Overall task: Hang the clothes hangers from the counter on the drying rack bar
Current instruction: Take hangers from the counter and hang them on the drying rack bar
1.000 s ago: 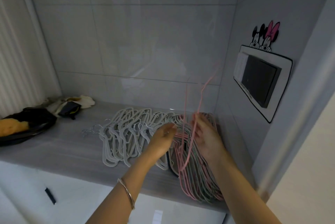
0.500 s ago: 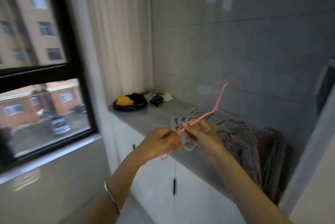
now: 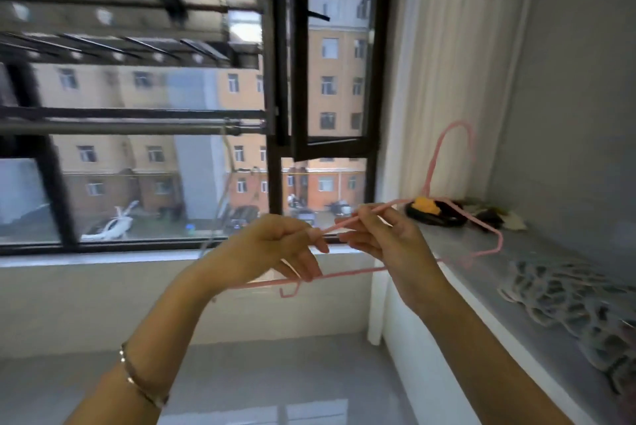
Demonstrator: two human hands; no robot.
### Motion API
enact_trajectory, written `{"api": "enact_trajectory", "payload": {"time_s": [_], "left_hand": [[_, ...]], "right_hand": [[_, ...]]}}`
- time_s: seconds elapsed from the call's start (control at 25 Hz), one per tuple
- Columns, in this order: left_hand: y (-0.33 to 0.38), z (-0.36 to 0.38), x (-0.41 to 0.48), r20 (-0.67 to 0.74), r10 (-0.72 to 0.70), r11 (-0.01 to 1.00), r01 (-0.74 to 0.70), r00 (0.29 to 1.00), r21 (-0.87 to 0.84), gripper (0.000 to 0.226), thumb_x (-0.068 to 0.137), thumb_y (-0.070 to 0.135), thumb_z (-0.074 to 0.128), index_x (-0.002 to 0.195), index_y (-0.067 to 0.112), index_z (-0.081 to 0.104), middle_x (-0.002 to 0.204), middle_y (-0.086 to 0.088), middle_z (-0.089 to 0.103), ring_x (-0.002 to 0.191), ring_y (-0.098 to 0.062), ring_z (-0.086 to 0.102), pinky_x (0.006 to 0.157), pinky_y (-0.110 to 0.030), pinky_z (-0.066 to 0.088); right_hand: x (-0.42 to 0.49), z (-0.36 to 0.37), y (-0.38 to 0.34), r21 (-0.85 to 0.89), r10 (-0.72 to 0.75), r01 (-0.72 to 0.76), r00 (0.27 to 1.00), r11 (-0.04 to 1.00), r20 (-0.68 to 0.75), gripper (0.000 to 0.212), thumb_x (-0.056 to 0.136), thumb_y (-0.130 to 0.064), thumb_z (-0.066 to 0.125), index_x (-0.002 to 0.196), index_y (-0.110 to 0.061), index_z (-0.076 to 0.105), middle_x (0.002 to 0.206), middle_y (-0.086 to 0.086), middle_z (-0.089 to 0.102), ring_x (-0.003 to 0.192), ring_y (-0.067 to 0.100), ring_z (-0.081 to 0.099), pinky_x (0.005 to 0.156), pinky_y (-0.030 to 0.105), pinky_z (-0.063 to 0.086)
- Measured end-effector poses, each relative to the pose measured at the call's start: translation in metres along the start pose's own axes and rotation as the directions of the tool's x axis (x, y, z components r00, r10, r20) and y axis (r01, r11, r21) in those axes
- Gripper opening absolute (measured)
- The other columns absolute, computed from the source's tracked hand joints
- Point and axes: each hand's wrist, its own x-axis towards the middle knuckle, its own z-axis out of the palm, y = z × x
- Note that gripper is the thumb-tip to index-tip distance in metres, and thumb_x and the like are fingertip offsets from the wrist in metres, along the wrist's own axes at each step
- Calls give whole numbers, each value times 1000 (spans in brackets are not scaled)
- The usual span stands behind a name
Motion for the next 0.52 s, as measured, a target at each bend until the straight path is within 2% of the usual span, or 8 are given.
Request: {"api": "enact_trajectory", "payload": {"time_s": [0.2,0.4,0.52], "left_hand": [[28,-71,-92,-68,22,1000,-22,997,7,31,85,35,44,100,21,66,78,-5,74,69,-17,71,66,-23,58],[20,-140,-169,-188,-6,998,-7,982,-69,37,76,41,50,95,17,70,84,-6,75,71,-18,71,66,-23,59],[1,-186,-217,-237,-30,986,-10,971,-169,52,62,59,68,95,19,75,92,-10,74,75,-20,72,65,-23,59]], "right_hand": [[-32,97,-43,13,-124,123,984,992,125,13,88,-25,54,91,-17,64,79,-6,75,76,12,72,65,17,55],[-53,198,-68,12,-192,194,962,981,194,13,91,-23,54,92,-14,63,84,-1,73,71,10,71,61,15,54],[-56,265,-69,21,-181,183,940,983,290,19,91,-23,55,96,-7,63,86,4,73,69,11,71,64,17,56]]}}
